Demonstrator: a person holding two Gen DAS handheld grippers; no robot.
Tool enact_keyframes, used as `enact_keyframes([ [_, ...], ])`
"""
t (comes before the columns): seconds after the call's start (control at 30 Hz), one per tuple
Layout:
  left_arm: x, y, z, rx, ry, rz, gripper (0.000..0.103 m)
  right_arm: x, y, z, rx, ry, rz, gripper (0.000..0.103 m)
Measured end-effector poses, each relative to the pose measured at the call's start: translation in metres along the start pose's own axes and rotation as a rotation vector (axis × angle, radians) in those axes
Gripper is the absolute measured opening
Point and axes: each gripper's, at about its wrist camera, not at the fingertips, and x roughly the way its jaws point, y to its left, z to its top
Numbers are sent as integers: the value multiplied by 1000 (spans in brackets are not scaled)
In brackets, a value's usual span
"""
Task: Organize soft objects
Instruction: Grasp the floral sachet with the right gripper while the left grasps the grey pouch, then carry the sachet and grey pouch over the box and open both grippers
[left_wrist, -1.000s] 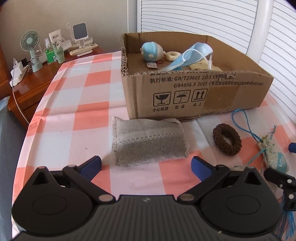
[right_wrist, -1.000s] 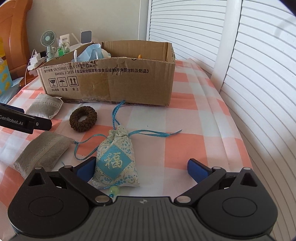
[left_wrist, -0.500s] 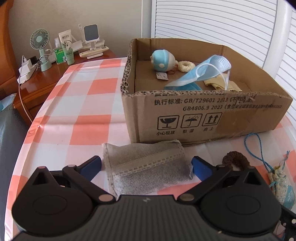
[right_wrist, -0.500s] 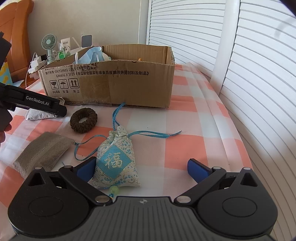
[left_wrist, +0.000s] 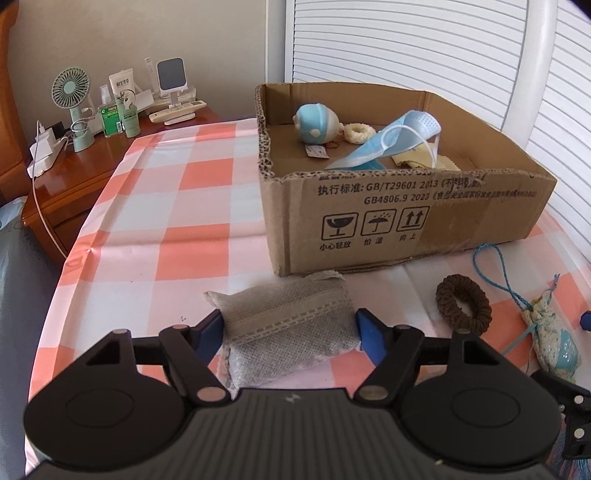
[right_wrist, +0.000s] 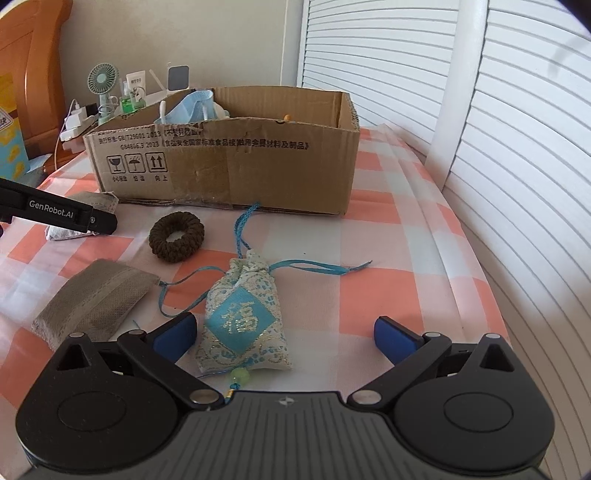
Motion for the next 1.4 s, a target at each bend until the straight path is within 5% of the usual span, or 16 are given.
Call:
enact_keyframes([
  [0.2,-5,5,-6,8,-5,-4,75,-1,18,2,-83,-12,79,101],
  [0.43,-5,6,-7,7,-13,-4,76,-3,22,9,-94,-25,108,63],
  [0.6,-6,6,-7,-7,-12,5,76,-6,17,9,-82,-25,88,44],
  [0.87,-17,8,-7,-5,-19,-38,61,-17,18,9,-102,-36,88,41],
  [1.4,-74,10,-7,166,-1,-146,58,-56,6,31,-153,-70,127,41],
])
